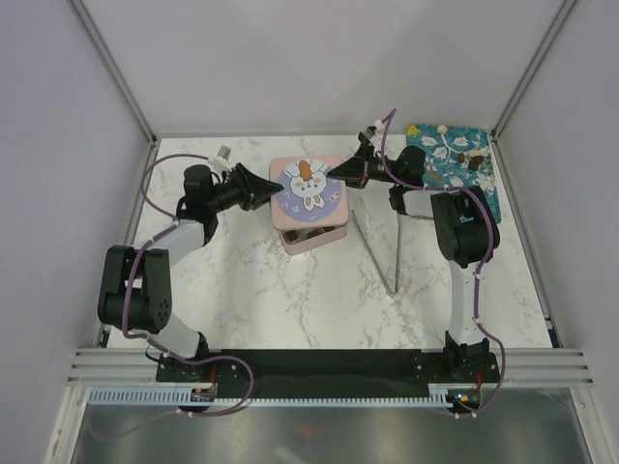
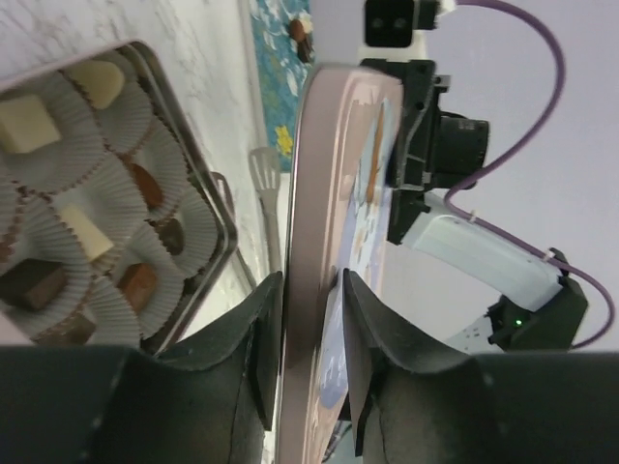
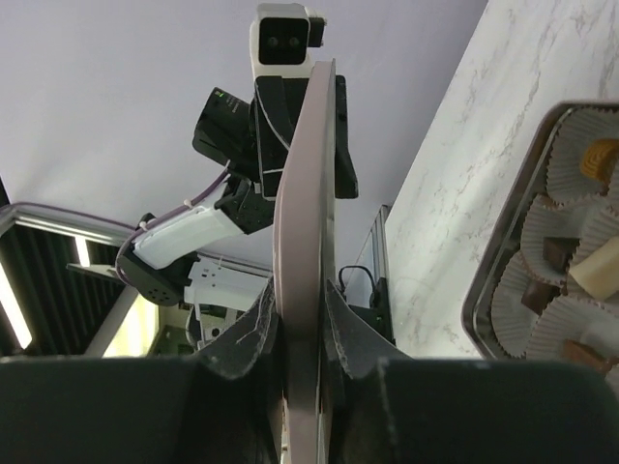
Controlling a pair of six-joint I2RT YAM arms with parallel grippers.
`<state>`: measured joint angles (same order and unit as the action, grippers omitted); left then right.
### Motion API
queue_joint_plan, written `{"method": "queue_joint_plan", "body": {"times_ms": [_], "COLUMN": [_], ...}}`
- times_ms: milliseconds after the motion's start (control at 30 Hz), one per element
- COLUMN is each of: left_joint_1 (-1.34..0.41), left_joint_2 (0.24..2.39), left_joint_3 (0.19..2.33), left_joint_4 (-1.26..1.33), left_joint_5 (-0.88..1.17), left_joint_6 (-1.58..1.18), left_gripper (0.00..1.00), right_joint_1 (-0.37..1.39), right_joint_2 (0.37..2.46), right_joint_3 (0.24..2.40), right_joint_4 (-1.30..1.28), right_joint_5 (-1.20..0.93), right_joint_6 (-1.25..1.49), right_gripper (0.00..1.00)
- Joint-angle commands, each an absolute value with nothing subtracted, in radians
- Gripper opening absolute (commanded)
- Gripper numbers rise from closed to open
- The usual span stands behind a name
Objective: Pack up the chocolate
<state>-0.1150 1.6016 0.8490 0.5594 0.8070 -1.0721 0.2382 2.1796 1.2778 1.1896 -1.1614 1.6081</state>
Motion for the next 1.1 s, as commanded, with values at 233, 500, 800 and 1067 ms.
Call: {"method": "queue_joint_plan", "body": {"times_ms": [233,500,800,1067], "left_joint_1": [-0.048,-0.041,-0.041,-0.043], "left_joint_2": [1.457,1.431,1.453,1.515], "left_joint_3": [0.902,0.89,0.871,0.873], "left_joint_4": [0.074,-0.063,-0.034,0.044], "left_joint_5": [0.569,0.453,0.499,0.644], "left_joint_6": [-0.75,-0.713,-0.715,-0.726], "left_gripper": [0.49,0.51,0.52,0.53], "right_joint_1": [0.268,0.29,0.29,0.285], "right_joint_2": [2.341,2.444,2.533,2.572], "right_joint_3": [1.535,1.673,1.736,1.775], "right_joint_4": [1.261,1.218,1.203,1.167], "right_joint_5": [-1.235,-1.284,-1.307,-1.302], "right_joint_6": [1.66,1.677,1.687,1.666], "right_gripper": [0.0,0.0,0.0,0.0]}}
